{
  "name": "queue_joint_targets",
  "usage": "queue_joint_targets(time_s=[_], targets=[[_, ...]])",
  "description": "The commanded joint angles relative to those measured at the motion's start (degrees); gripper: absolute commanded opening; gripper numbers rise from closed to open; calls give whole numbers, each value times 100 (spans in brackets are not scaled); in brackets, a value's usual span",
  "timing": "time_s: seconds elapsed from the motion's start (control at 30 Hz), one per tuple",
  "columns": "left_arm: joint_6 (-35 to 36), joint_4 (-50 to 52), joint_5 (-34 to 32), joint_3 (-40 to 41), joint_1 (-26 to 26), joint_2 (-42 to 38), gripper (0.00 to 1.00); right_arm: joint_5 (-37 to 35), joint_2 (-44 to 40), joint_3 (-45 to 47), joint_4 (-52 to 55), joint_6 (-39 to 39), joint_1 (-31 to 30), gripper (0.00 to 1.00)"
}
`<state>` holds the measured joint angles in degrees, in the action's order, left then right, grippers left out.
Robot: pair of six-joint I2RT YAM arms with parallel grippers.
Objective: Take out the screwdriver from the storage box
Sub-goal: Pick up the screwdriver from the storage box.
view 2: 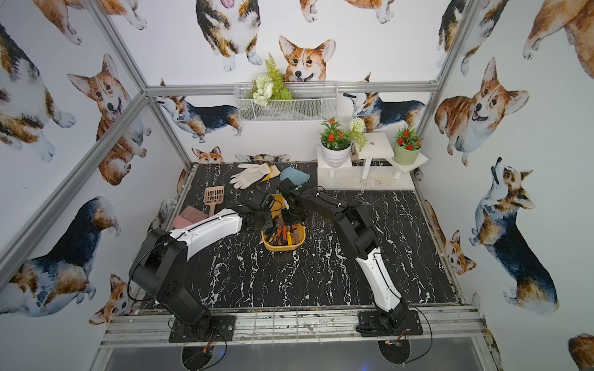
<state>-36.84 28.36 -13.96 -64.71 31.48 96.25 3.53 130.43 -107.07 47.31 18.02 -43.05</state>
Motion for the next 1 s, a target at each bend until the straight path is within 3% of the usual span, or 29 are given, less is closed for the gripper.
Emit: queue_joint_targets(time_s=[0.0,0.4,0.6,0.97], targets=[[-78,-314,-148,-33,-3,-62,0,-96,-27,122,353,71,11,28],[-91,-302,-185,-7,-8,-69,0,-94,-525,395,-21,105,11,16],[-71,-315,-187,20,-9,-67,0,-19,-747,590,-203,66,9,0],[-89,-324,-194,20,-2,-58,0,60,-1333,1119,-608,96,15,0]])
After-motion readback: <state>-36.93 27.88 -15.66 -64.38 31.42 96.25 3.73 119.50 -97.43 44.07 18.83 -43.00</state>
